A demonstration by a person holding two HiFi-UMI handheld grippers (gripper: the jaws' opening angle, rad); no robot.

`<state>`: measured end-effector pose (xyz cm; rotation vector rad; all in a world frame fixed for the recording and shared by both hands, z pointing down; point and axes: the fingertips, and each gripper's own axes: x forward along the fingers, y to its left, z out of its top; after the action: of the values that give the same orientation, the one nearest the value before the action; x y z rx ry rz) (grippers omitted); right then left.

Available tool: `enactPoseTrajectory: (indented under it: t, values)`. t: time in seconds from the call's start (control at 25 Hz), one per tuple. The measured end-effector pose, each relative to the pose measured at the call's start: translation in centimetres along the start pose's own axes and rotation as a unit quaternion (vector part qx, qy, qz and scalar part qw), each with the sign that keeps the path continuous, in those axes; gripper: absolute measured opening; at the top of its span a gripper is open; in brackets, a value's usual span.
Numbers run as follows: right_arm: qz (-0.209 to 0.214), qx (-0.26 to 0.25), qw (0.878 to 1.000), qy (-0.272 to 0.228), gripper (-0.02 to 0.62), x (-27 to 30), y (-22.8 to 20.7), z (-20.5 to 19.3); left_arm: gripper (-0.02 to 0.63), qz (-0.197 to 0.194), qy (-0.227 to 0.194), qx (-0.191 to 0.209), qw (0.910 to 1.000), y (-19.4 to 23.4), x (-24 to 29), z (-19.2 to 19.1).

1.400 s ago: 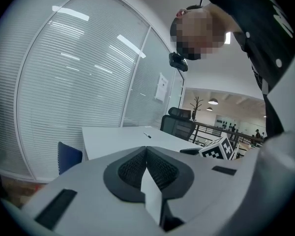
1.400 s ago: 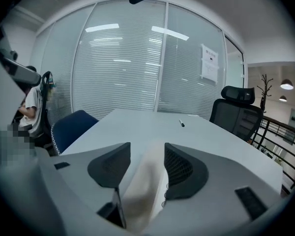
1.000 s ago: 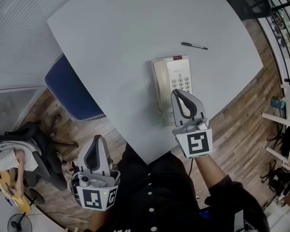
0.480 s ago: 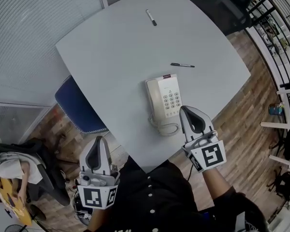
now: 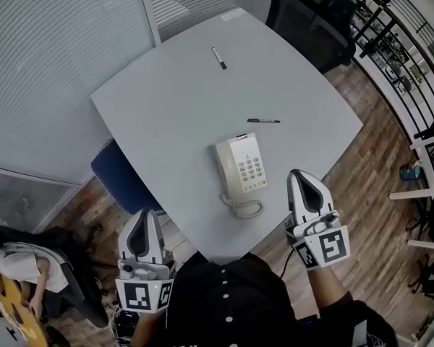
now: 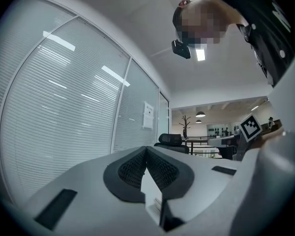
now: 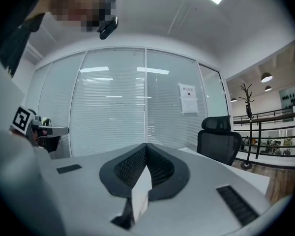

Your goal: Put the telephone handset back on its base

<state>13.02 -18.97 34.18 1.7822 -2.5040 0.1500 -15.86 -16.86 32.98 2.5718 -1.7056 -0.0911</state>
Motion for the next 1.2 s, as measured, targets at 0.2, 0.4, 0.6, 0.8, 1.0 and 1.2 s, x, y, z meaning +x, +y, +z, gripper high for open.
enactPoseTrajectory:
  t: [0.2,0.4,0.6,0.8,1.0,1.2]
  values:
    - [-0.008,0.001,0.999,-0.037,0.029,-1.5,-0.3,2.5,0.014,0.002,-0.013,0.007,0.9999,0.5,-0.3,1.2]
    - [-0.016,-0.001,0.998,-0.054,0.029,-2.6,-0.5,3.8,0.014,0.003,-0.028,0.014,0.9995,1.1,-0.5,2.5]
    - [-0.028,-0.005,0.998,-0.065,0.028,-3.6,-0.9,4.6,0.014,0.001,-0.038,0.017,0.9991,1.3,-0.9,3.5]
    - [-0.038,-0.01,0.996,-0.079,0.028,-4.3,-1.2,5.7,0.014,0.002,-0.049,0.024,0.9985,1.5,-1.4,4.6]
    - [-0.039,-0.013,0.995,-0.085,0.029,-4.6,-1.1,6.1,0.014,0.006,-0.058,0.03,0.9978,1.8,-1.8,5.2]
    - [-0.036,-0.019,0.995,-0.089,0.028,-4.6,-1.0,6.3,0.014,0.011,-0.064,0.031,0.9974,1.8,-2.0,5.5]
